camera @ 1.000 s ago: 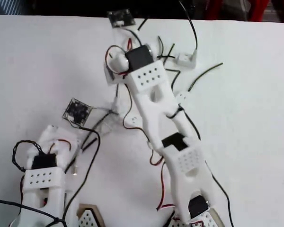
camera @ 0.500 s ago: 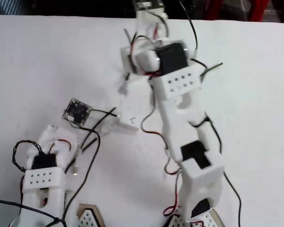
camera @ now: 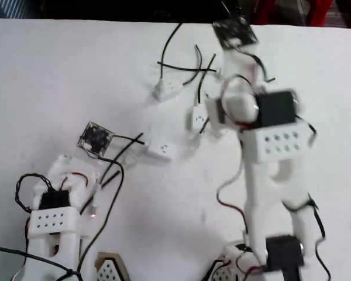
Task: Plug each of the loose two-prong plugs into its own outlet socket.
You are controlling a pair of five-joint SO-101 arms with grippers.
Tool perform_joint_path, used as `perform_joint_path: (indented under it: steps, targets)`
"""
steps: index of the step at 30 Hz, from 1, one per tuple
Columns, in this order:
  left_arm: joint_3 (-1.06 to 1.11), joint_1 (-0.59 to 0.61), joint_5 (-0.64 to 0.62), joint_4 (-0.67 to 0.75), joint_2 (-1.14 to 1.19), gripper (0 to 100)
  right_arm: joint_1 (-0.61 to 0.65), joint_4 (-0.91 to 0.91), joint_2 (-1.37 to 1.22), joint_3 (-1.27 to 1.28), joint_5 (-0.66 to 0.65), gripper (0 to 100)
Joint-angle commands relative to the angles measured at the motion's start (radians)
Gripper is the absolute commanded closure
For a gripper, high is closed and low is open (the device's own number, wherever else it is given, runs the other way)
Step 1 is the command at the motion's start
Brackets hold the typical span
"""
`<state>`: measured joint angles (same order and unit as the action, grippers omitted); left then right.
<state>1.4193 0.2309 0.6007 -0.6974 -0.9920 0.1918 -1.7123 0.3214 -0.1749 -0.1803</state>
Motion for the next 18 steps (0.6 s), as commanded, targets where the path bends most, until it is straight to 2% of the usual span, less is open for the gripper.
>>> perform_joint_path:
  steps: [1,4,10,13,18]
  targets:
    - [-0.003,0.007,0.009,0.017,-0.021,97,-0.073,-0.007,0.101,0.118,-0.078,98.1]
    - [-0.003,0.007,0.009,0.017,-0.021,97,-0.081,0.013,0.097,0.209,-0.098,98.1]
    - [-0.003,0.007,0.008,0.017,-0.021,97,-0.042,0.225,0.050,0.358,-0.081,98.1]
    - [-0.003,0.007,0.008,0.017,-0.021,97,-0.001,0.309,0.005,0.427,0.064,96.8]
    - [-0.003,0.005,0.006,0.017,-0.021,97,0.035,0.403,-0.128,0.474,0.305,83.7]
